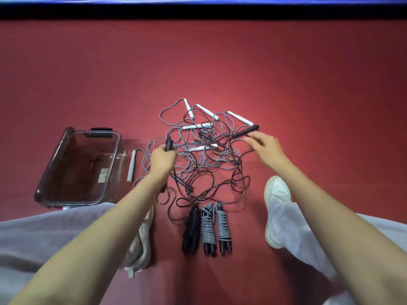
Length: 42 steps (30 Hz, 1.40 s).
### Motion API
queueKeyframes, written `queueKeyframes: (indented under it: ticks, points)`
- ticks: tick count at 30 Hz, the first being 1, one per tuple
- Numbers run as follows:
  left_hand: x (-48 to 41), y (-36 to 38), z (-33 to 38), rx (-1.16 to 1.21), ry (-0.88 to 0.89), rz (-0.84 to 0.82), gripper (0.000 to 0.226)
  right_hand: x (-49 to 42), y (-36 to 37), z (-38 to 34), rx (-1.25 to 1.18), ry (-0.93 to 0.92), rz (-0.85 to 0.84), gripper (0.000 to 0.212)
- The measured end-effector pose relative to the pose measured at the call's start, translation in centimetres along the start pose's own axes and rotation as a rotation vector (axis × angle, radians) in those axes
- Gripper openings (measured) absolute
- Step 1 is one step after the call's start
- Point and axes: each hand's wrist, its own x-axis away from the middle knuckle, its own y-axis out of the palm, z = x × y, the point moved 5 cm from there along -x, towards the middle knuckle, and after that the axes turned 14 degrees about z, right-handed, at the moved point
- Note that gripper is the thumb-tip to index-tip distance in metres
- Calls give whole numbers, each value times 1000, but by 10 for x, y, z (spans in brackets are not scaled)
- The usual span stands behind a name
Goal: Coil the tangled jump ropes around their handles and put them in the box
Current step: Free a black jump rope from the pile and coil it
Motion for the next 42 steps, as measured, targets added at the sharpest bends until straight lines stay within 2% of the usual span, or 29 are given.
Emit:
queueKeyframes:
  ticks: [2,4,6,8,10,12,15,17,19,21,23,26,28,30,33,38,42]
  points:
    - [5,7,-4,-179,61,-23,13,-5,-7,-38,-71,-130,-40,18]
    - [20,17,17,-21,192,-63,7,-9,-5,-66,-89,-222,-116,15]
    - [36,26,43,208,258,-212,11,-10,-2,-84,-112,-246,-169,12]
    - [47,34,64,292,268,-338,20,-13,-1,-95,-159,-270,-174,7]
    - [47,35,74,329,286,-343,28,-16,-3,-94,-209,-253,-155,9]
    - [40,30,75,441,222,-285,23,-18,0,-77,-164,-192,-197,15]
    - [28,20,62,660,3,-192,17,-10,17,-30,162,-123,-367,26]
    - [17,12,44,559,-5,-68,17,-4,24,-3,230,-55,-407,22]
    - [5,6,20,338,-26,36,22,-2,23,6,131,-13,-332,17]
    - [-2,5,-2,93,-75,58,18,-3,24,2,-24,42,-264,9]
    - [3,8,-8,-73,12,19,7,-3,29,-6,-129,82,-270,5]
    - [26,24,17,44,276,-116,23,-5,36,-26,-117,-11,-310,11]
    - [37,34,34,155,345,-214,27,-7,36,-38,-107,-62,-326,11]
    - [37,43,40,241,270,-281,24,-10,37,-43,-106,-82,-324,12]
    - [31,48,34,336,104,-338,37,-11,40,-33,-104,-59,-285,13]
    - [34,56,16,294,63,-477,11,0,58,-15,-103,-14,-308,9]
    - [31,57,-1,284,-14,-465,19,12,76,8,-70,93,-374,4]
